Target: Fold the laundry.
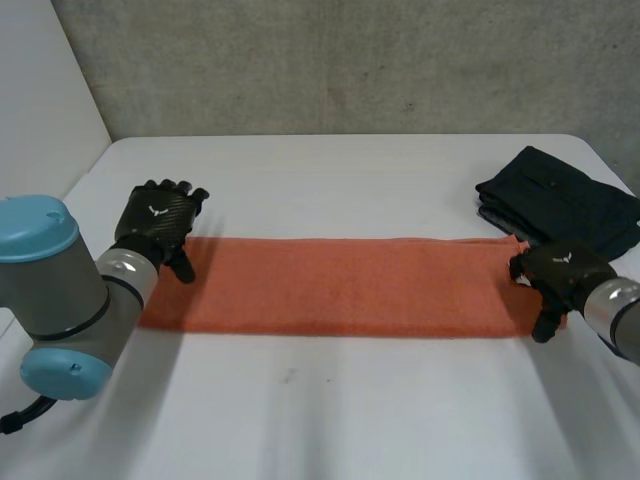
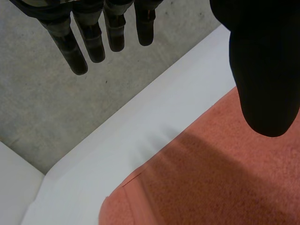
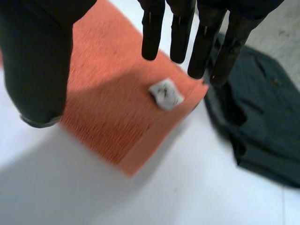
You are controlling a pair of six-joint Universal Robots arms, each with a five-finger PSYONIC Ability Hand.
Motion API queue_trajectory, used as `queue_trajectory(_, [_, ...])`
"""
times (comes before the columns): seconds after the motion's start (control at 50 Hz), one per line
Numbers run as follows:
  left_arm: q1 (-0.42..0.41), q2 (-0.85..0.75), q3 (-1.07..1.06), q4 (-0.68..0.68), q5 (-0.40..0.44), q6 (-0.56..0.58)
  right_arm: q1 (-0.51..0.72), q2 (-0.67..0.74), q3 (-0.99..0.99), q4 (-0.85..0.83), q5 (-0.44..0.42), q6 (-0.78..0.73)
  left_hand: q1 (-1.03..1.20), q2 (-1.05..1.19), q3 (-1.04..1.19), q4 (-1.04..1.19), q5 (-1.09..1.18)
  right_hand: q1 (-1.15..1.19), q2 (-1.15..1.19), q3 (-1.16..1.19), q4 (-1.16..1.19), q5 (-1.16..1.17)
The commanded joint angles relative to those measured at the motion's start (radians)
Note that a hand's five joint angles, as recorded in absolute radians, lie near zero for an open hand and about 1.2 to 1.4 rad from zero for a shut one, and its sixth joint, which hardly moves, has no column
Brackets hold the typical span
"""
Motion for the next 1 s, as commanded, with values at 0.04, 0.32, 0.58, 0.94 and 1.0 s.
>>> queue_trajectory(0.04, [-0.005, -0.015, -0.008, 0.025, 0.008, -0.012, -0.049, 0.022, 0.094, -0.163, -0.007, -0.018, -0.004, -0.020, -0.027, -0.019, -0.021, 0.357, 0.300, 0.299, 0.301, 0.310])
queue_trajectory(0.32, [-0.005, -0.014, -0.020, 0.027, 0.008, -0.012, -0.079, 0.072, 0.088, -0.215, -0.015, -0.021, -0.010, -0.026, -0.033, -0.025, -0.027, 1.026, 0.969, 0.967, 0.969, 0.979])
queue_trajectory(0.58, [-0.010, 0.000, -0.029, 0.025, 0.007, -0.012, -0.265, -0.017, 0.133, -0.166, -0.089, -0.093, -0.010, -0.026, -0.033, -0.025, -0.027, 1.026, 0.969, 0.967, 0.969, 0.979])
queue_trajectory(0.94, [-0.016, 0.014, -0.034, 0.025, 0.005, -0.012, -0.506, -0.073, 0.061, -0.101, -0.118, -0.343, -0.010, -0.026, -0.033, -0.025, -0.027, 1.026, 0.969, 0.967, 0.969, 0.979])
queue_trajectory(1.0, [-0.016, 0.022, -0.034, 0.025, 0.005, -0.012, -0.391, -0.144, 0.036, -0.092, -0.116, -0.283, -0.010, -0.026, -0.033, -0.025, -0.027, 1.026, 0.969, 0.967, 0.969, 0.979])
